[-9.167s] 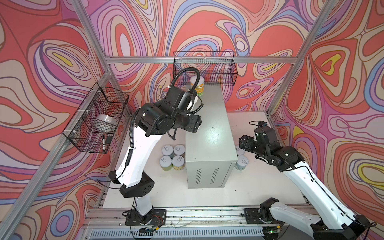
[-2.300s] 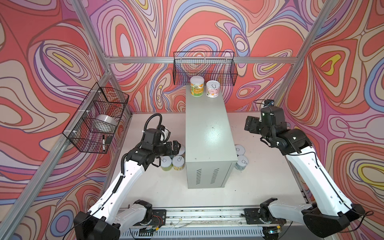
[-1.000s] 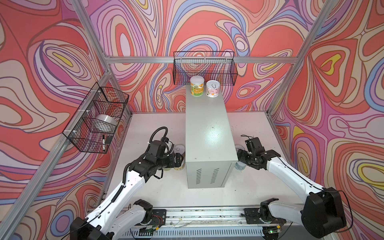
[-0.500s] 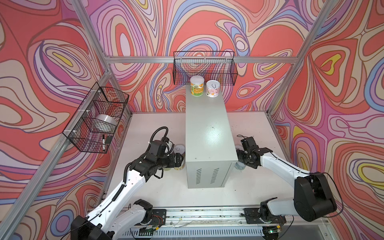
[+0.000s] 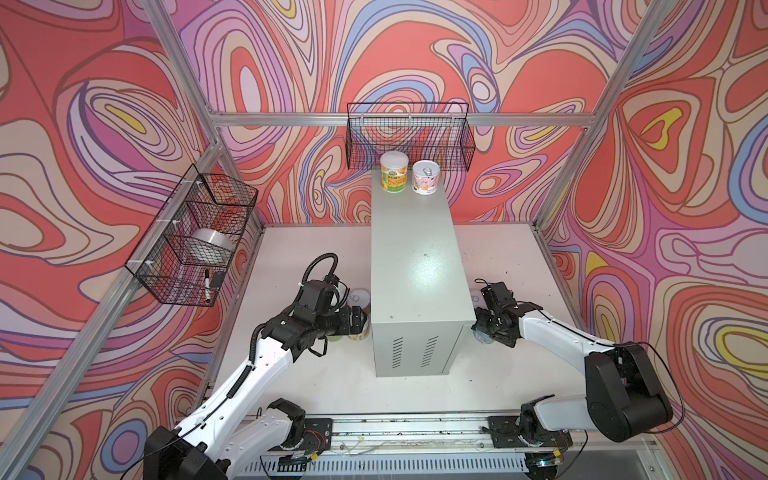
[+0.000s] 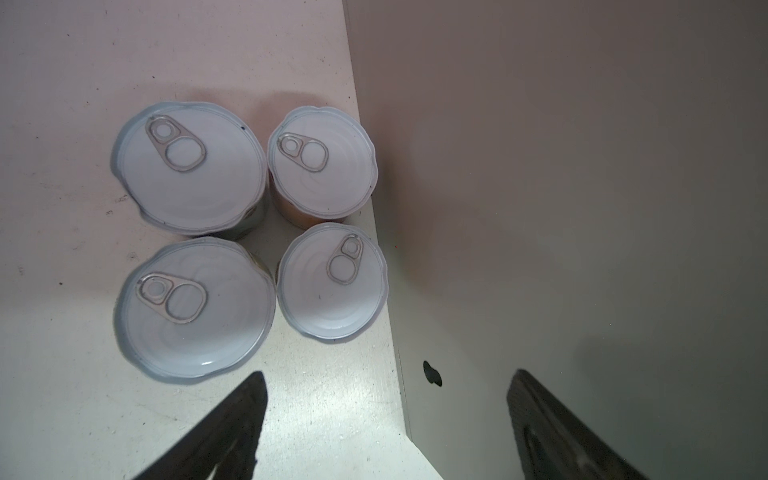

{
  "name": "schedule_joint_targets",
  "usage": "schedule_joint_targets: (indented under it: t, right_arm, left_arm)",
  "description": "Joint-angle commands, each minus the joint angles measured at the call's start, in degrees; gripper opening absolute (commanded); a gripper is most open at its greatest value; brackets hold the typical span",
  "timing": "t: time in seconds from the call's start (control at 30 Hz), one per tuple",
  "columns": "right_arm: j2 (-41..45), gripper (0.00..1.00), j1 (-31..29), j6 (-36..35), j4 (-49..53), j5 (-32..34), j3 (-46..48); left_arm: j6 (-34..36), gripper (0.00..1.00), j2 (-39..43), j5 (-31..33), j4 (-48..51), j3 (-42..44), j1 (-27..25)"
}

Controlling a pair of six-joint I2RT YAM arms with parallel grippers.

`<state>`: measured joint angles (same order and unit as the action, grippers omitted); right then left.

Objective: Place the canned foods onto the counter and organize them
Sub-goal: 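Close the right gripper on a white can with brown print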

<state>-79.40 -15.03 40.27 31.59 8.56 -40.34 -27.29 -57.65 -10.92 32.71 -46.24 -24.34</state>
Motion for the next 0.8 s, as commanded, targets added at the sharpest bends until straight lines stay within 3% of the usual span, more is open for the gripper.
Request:
schedule_joint_targets:
  t: [0.0,0.33,0.4,0.47,0.77]
  right_arm:
    - [0.0,0.9,0.4,1.1,-1.3,0.0,0.9]
    - [-0.8,0.76,0.4,0.6,-2.4,-1.5,1.8]
    - [-0.6,0.49,0.4,0.1,-2.0,-1.2,1.8]
    - [-0.1,0.0,0.4,-0.3,-1.1,-0.8,1.2]
    - [7.4,0.0,0.4,-5.7,9.4,-0.7,-5.2]
  left_arm:
    - [-0.7,0.91,-0.1,0.0,-0.8,-0.2,-0.1]
    - [-1.2,0.91,-0.1,-0.6,-1.5,0.6,-0.1]
    - [-1.1,0.91,-0.4,-0.6,-1.5,0.5,-0.2]
    - [-0.6,0.91,-0.8,-0.7,-1.3,0.0,-0.1]
    - [0.5,0.91,-3.3,-3.5,-0.5,-3.7,-0.2]
